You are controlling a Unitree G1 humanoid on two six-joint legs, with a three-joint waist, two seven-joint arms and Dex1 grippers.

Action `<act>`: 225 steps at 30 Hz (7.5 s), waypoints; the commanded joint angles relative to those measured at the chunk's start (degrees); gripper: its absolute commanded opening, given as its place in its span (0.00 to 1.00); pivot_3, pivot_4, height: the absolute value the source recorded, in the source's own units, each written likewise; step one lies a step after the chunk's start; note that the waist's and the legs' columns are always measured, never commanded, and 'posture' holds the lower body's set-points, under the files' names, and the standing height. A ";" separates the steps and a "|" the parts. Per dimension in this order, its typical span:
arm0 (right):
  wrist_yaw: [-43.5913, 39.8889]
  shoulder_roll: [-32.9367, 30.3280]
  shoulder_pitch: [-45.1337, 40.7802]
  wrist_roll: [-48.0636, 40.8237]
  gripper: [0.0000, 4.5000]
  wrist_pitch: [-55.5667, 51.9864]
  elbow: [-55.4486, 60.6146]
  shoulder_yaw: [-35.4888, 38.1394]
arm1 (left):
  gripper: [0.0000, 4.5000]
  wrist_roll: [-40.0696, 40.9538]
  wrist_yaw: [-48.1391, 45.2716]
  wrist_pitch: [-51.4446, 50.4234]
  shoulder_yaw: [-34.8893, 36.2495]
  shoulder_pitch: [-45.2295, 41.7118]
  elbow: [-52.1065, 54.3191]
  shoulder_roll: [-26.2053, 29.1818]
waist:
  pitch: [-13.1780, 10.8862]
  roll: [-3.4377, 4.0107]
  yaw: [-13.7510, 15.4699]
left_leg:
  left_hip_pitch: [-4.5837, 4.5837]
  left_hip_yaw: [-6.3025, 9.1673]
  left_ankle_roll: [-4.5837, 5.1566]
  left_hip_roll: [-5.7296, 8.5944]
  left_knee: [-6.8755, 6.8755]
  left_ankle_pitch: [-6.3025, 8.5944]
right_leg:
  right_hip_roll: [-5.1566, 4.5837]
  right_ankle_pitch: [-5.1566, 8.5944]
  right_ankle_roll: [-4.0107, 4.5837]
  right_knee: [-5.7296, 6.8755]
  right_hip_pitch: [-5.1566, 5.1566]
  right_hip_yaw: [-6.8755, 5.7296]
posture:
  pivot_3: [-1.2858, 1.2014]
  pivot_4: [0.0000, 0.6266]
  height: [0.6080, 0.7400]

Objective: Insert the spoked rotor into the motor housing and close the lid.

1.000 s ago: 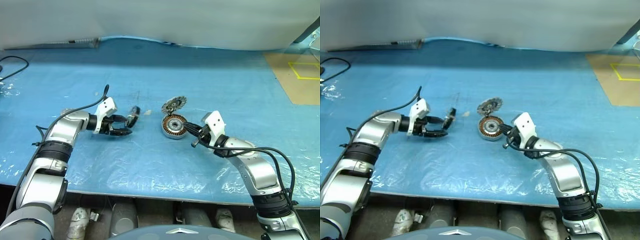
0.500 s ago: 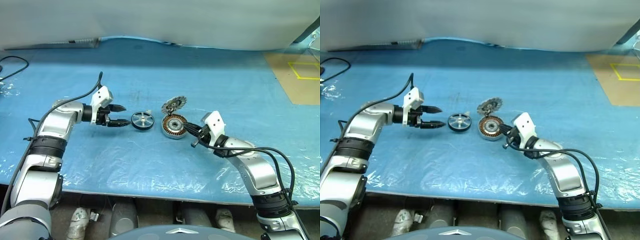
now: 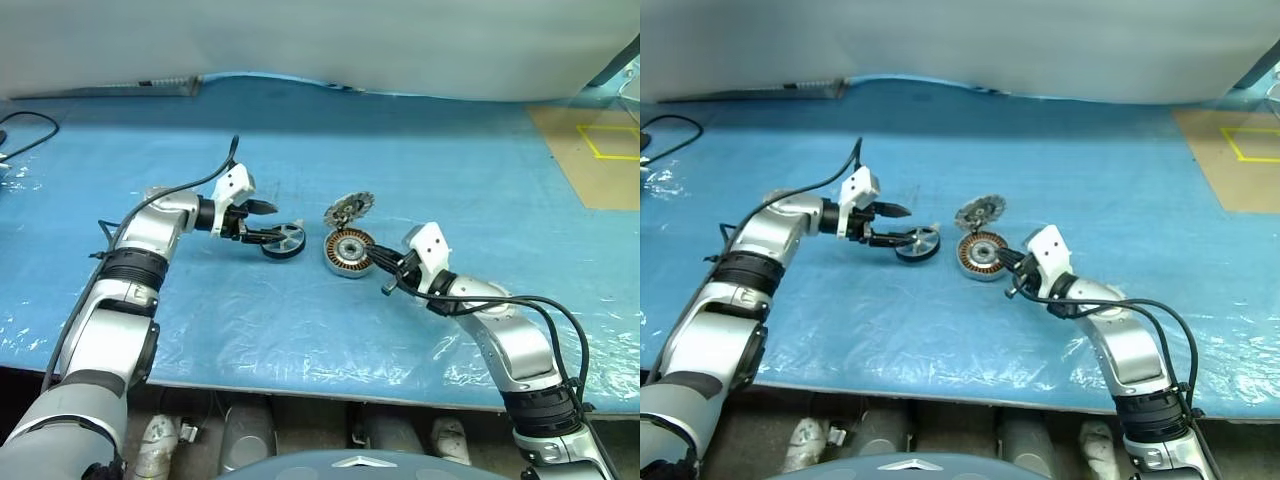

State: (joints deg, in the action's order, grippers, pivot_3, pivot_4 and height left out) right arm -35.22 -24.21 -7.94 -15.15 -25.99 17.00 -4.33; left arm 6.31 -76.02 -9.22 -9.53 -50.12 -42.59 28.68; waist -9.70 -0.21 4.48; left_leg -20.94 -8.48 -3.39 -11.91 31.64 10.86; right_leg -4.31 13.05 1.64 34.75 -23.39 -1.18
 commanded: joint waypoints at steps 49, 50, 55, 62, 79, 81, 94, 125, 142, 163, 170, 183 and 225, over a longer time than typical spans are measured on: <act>-1.43 1.17 1.10 -0.02 0.00 5.87 1.33 -1.87 | 0.72 -10.74 2.39 1.62 -5.98 -3.05 -5.32 -1.12 | -0.01 -0.01 0.27 | -0.03 0.05 0.00 -0.01 0.17 0.00 | -0.01 0.06 0.11 0.02 0.05 -0.03 | 0.52 0.24 1.00; -1.38 1.23 1.18 0.03 0.00 5.89 1.37 -1.93 | 0.72 -10.59 2.80 1.41 -5.73 -3.34 -5.67 -1.50 | -0.01 -0.01 0.31 | -0.01 0.05 0.00 -0.01 0.17 0.00 | -0.02 0.06 0.11 0.03 0.09 -0.03 | 0.52 0.24 1.00; -1.28 1.40 1.31 0.24 0.00 5.87 1.40 -2.18 | 0.72 -9.74 3.13 -0.16 -5.04 -3.32 -5.54 -2.46 | -0.01 -0.01 0.41 | 0.02 0.05 0.00 -0.01 0.28 0.00 | -0.02 0.06 0.11 0.03 0.13 -0.01 | 0.52 0.24 1.00; -1.37 1.40 0.77 0.33 0.00 5.95 0.77 -2.47 | 0.72 -10.25 4.78 -3.27 -5.20 -2.92 -4.57 -3.15 | 0.00 -0.01 0.86 | 0.04 0.04 0.00 -0.02 0.31 0.00 | -0.03 0.06 0.11 0.04 0.15 -0.01 | 0.52 0.24 1.00; -1.41 1.40 0.69 0.39 0.00 5.98 0.51 -2.52 | 0.38 -11.00 6.62 -6.11 -5.98 -2.80 -2.77 -3.76 | 0.05 0.09 1.03 | 0.05 0.05 0.00 -0.01 0.43 0.01 | -0.06 0.06 0.11 0.06 0.21 -0.01 | 0.52 0.24 1.00; -1.43 1.38 0.66 0.41 0.00 6.00 0.49 -2.52 | 0.38 -11.05 6.72 -6.12 -6.01 -2.76 -2.71 -3.77 | 0.05 0.09 1.05 | 0.05 0.04 0.00 -0.02 0.43 0.01 | -0.06 0.06 0.11 0.07 0.22 -0.01 | 0.52 0.24 1.00; -1.92 1.09 0.09 0.43 0.00 5.95 0.19 -2.44 | 0.38 -4.64 0.42 -8.83 -1.74 -1.24 3.33 -1.72 | 0.05 0.09 1.01 | -0.01 0.04 0.00 -0.02 0.40 0.01 | -0.06 0.06 0.11 0.01 0.16 -0.01 | 0.52 0.24 1.00; -2.65 -1.56 7.46 -2.08 0.00 10.04 0.82 6.54 | 0.38 4.45 -7.39 -18.29 -8.12 -4.43 20.81 -7.20 | 0.00 0.03 1.01 | -0.13 0.03 0.02 -0.03 0.24 -0.01 | -0.03 0.07 0.13 -0.02 -0.01 -0.05 | 0.52 0.24 1.00; -1.43 -0.47 8.70 -1.53 0.00 10.26 1.54 4.69 | 0.38 -3.68 -2.43 -3.91 -9.28 -13.34 -2.76 -15.31 | -0.01 0.01 1.01 | -0.17 0.05 0.16 0.01 0.30 -0.09 | -0.02 -0.01 0.00 -0.01 0.02 -0.04 | 0.52 0.24 1.00; -2.49 0.06 8.71 -1.08 0.00 10.74 0.52 3.38 | 0.38 -6.75 -3.39 -1.44 -9.22 -14.81 -6.59 -15.25 | -0.02 0.00 1.04 | -0.14 0.06 0.14 0.00 0.33 -0.07 | -0.03 0.05 0.10 -0.01 0.10 -0.05 | 0.52 0.24 1.00; -2.61 0.06 8.17 -0.65 0.00 10.73 -0.11 2.90 | 0.38 -7.41 -3.74 -1.54 -9.27 -15.07 -6.31 -14.49 | -0.02 0.00 1.03 | -0.13 0.06 0.12 -0.01 0.33 -0.06 | -0.03 0.06 0.10 -0.02 0.09 -0.05 | 0.52 0.24 1.00; -2.41 -0.35 8.31 -0.17 0.00 10.57 -0.19 2.74 | 0.38 -7.89 -4.58 -1.17 -9.58 -14.19 -6.51 -15.47 | -0.02 -0.01 1.02 | -0.14 0.06 0.11 0.00 0.32 -0.05 | -0.03 0.06 0.10 -0.03 0.09 -0.05 | 0.52 0.24 1.00; 2.76 5.63 -2.43 1.41 0.00 4.16 -2.89 -2.32 | 0.01 10.19 4.61 -8.29 6.57 20.94 35.43 -8.03 | -0.06 0.06 -0.11 | -0.16 0.01 0.04 -0.09 0.18 0.00 | -0.02 0.08 0.14 -0.07 -0.04 -0.11 | 0.52 0.24 1.00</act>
State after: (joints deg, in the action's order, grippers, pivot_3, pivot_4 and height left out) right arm -32.97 -18.83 -9.65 -13.68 -21.75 13.49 -6.44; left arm 14.95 -72.64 -19.78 -4.37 -29.54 -10.51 20.32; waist -9.77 -0.15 4.37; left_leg -21.09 -8.46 -3.36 -11.99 31.82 10.87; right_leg -4.34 13.13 1.78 34.67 -23.42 -1.28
